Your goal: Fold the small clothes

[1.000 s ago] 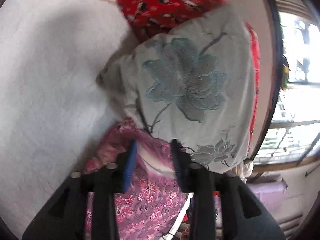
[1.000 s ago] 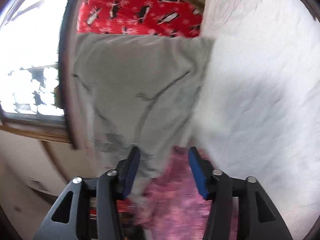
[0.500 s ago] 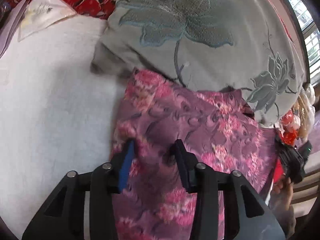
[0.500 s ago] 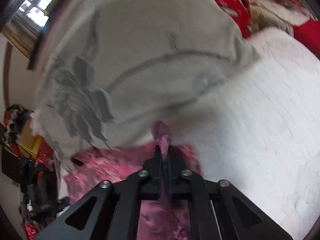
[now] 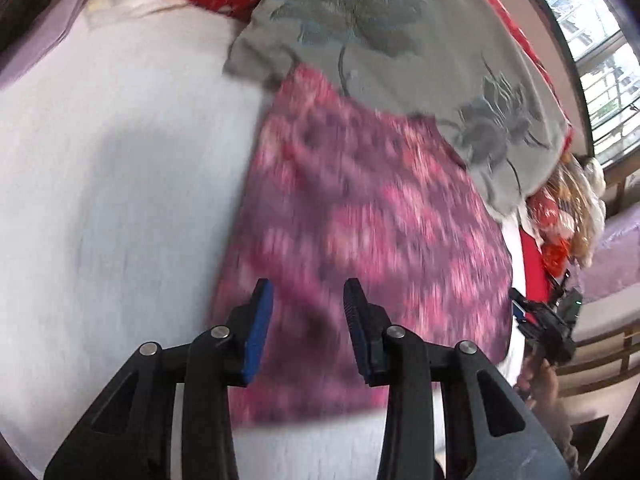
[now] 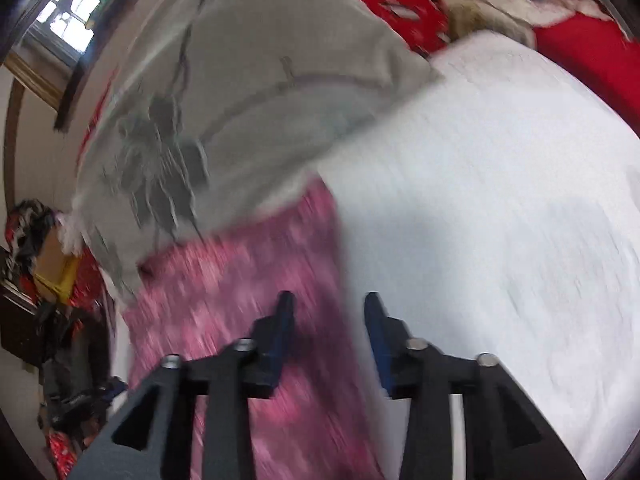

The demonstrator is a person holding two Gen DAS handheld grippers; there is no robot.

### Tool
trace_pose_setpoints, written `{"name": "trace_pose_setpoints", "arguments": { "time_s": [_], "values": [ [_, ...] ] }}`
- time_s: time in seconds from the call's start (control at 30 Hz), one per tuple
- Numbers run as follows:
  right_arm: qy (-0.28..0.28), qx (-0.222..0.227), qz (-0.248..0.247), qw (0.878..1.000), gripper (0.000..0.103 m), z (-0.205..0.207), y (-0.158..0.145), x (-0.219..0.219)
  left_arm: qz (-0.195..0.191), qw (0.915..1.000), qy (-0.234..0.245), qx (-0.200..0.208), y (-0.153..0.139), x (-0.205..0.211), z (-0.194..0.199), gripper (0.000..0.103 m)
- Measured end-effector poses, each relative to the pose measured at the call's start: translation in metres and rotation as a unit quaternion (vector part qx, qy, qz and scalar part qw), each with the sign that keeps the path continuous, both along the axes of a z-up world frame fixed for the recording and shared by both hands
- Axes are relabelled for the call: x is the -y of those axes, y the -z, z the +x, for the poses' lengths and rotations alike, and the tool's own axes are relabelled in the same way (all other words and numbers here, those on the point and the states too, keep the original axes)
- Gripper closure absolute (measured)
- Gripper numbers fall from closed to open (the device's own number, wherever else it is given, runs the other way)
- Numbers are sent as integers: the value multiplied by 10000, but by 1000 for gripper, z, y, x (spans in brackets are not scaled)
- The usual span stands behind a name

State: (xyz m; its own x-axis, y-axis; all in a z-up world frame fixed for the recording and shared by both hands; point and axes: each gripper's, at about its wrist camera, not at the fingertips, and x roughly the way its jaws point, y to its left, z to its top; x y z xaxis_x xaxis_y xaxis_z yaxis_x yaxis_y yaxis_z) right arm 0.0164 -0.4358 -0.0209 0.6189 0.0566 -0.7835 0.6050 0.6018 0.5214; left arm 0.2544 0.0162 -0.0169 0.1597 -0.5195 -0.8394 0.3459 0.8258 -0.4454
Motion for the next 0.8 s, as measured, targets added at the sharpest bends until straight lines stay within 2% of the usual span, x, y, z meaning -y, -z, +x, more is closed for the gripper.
{"name": "trace_pose_setpoints", "arguments": {
  "time_s": [0.03, 0.1, 0.13, 0.17, 0.23, 0.3, 0.33, 0.4, 0.47, 0.5, 0.53, 0.57, 0.63, 0.7, 0.73, 0.8],
  "values": [
    [-9, -1, 125, 9999, 62, -4, 4, -5, 103, 9999, -25, -17, 5, -3, -10, 69],
    [59, 50, 547, 9985, 68, -19, 19, -14, 653, 9978, -69, -95, 18, -7, -25, 70],
    [79, 164, 602, 9980, 89, -23, 19, -18, 788, 9969, -54, -29, 22, -10, -31, 72],
    [58, 369, 540, 9978, 93, -28, 13, -23, 864, 9961, -32, 170, 20, -12, -36, 77],
    [134, 555, 227, 9981, 94, -37, 0, -28, 945, 9953, -94, 193, 17, -13, -39, 79],
    [74, 181, 63, 9998, 94, -29, 6, -31, 907, 9956, -228, 41, 13, -16, -38, 79],
    [42, -107, 62, 9999, 94, -26, 11, -31, 858, 9959, -285, -29, 11, -19, -39, 79],
    [95, -47, 32, 9999, 92, -29, 4, -34, 650, 9976, -259, -10, -2, -27, -49, 79],
    [167, 292, 58, 9994, 83, -40, -10, -37, 623, 9977, -140, 228, -10, -25, -58, 79],
    [156, 299, 81, 9994, 78, -44, -12, -38, 662, 9973, -97, 315, -11, -23, -60, 78],
    [145, 228, 81, 9996, 65, -48, -12, -39, 707, 9968, -54, 363, -11, -19, -62, 78],
    [145, 93, 32, 9998, 61, -53, -9, -43, 767, 9965, -8, 325, -6, -13, -63, 78],
    [50, -176, 53, 9998, 62, -58, 1, -47, 855, 9962, 63, 174, 3, -1, -63, 78],
    [-224, -335, 103, 9991, 93, -57, 8, -55, 1017, 9947, 101, 63, 12, 5, -66, 78],
    [-328, -257, -68, 9991, 98, -57, 2, -60, 1101, 9939, 103, 37, 18, 7, -68, 78],
    [-366, 125, -372, 9986, 98, -62, -17, -64, 1146, 9934, 100, -2, 23, 4, -72, 78]
  ]
}}
